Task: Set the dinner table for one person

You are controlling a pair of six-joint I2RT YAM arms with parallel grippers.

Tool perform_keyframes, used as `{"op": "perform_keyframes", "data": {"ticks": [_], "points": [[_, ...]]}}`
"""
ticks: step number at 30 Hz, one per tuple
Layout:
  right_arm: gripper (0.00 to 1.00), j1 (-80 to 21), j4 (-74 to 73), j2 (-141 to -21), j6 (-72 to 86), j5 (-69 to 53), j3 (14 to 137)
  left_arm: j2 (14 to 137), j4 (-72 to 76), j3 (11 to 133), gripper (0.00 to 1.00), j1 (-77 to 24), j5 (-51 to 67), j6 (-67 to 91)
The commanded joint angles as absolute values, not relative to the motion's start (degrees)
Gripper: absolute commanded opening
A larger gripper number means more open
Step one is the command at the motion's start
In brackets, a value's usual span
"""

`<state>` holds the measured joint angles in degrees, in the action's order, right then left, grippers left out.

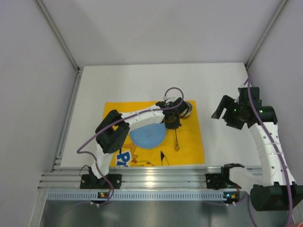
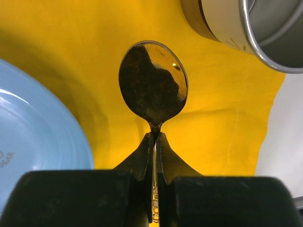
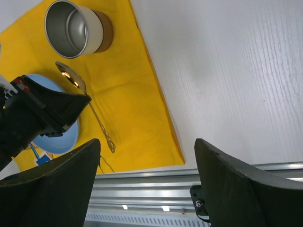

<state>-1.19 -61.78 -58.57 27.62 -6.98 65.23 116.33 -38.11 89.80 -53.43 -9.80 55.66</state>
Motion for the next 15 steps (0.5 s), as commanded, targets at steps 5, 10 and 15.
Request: {"op": "perform_keyframes", "data": {"ticks": [5,10,15], "points": [[0.81,-0.6,-63.0,-56.8,26.5,-7.6,63.5,116.8,-34.5,92.0,0.16,-54.0,-10.2,56.4],[0.81,-1.6,-63.1,-56.1,28.6,-10.8,63.7,114.4,-37.7,94.5,0.40,-55.6,-12.7,56.5],[0.81,-3.4,-63.5,-54.3,29.4,-10.4,65.0,109.8,-44.1,99.9,0.52,-59.0,-17.8,55.5]]}}
